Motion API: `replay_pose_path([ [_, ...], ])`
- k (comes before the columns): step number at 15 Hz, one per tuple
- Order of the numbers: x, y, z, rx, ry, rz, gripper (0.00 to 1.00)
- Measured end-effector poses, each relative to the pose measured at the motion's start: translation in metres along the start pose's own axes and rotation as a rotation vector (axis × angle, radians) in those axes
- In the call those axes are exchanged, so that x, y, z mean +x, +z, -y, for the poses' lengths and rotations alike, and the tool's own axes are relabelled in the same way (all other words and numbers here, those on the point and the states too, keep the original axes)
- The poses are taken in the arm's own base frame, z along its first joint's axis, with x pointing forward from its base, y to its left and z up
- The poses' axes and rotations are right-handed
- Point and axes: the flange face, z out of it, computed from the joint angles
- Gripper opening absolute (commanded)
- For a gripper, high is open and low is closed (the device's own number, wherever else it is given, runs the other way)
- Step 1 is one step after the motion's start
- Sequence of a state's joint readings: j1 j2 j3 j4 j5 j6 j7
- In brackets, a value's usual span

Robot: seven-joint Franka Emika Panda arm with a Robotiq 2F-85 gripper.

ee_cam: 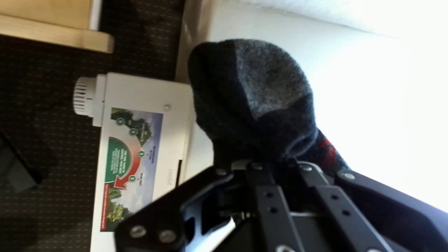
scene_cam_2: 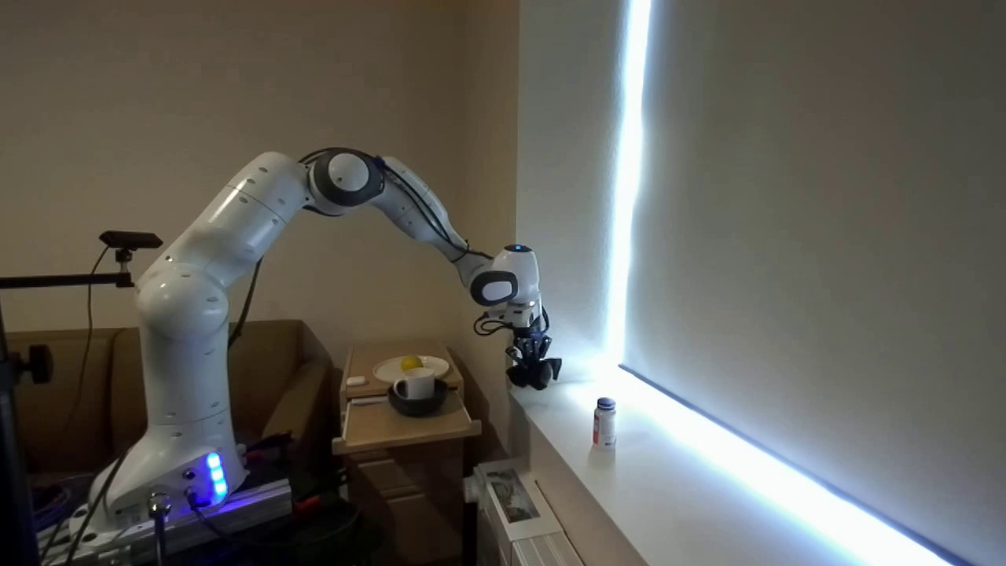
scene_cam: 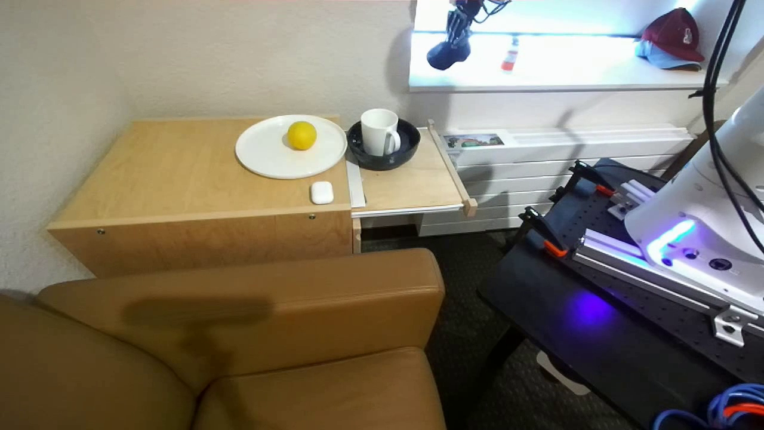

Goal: Put the black object on top of the nightstand on the window sill

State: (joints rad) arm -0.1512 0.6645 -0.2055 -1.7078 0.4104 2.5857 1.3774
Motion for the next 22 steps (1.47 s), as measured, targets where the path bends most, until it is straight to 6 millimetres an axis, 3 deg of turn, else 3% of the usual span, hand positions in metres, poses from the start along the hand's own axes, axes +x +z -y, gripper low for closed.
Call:
replay_pose_path([
  [2, 0.002, 0.013, 0.016, 0.048, 0.085, -0.047, 0.03],
  [3, 0.005, 0.022, 0.022, 0.060, 0.128, -0.080, 0.13],
  [5, 0.011, 0.039, 0.028, 0.073, 0.202, -0.142, 0.13],
  [6, 0.012, 0.045, 0.030, 0.076, 0.214, -0.154, 0.03],
  [10, 0.009, 0.054, 0.028, 0.056, 0.217, -0.152, 0.03],
  [11, 0.009, 0.058, 0.025, 0.045, 0.230, -0.146, 0.36],
  [15, 0.022, 0.080, 0.019, 0.032, 0.336, -0.140, 0.58],
  [20, 0.045, 0.072, 0.028, 0.060, 0.447, -0.111, 0.95],
  [22, 0.056, 0.061, 0.033, 0.063, 0.471, -0.072, 1.00],
])
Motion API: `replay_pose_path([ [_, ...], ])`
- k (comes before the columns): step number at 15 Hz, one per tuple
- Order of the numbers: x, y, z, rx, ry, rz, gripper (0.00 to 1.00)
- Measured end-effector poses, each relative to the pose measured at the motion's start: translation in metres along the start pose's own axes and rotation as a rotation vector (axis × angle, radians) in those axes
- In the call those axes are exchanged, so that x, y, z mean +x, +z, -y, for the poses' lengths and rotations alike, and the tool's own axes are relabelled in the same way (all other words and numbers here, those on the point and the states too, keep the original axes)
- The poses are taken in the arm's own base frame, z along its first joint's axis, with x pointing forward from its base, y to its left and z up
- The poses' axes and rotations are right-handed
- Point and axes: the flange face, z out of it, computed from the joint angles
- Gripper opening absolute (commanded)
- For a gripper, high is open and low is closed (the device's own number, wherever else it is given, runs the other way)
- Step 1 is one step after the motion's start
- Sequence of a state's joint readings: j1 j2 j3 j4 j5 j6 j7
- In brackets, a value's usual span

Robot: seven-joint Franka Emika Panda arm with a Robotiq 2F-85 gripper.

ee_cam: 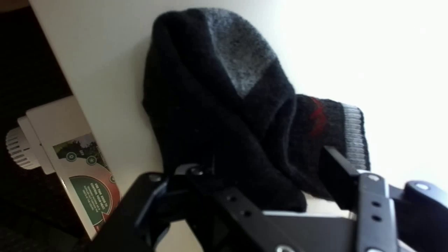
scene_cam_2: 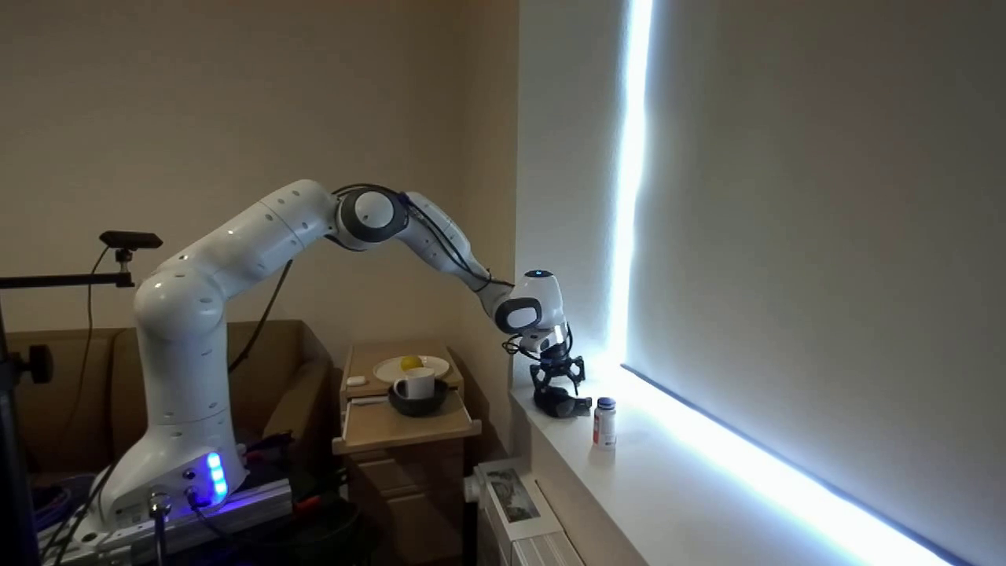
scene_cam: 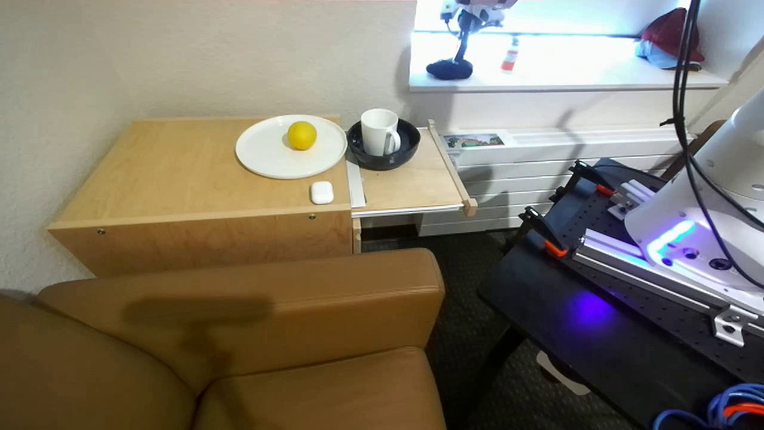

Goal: Put the black object on top of the nightstand on the window sill

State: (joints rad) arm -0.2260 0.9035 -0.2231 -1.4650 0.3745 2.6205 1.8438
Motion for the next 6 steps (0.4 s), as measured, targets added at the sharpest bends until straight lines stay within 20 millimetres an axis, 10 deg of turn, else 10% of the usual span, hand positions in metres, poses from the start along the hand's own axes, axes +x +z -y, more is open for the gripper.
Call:
replay_pose_path([
  [6, 0.056, -0.094, 0.050, -0.095, -0.065, 0.255, 1.00],
])
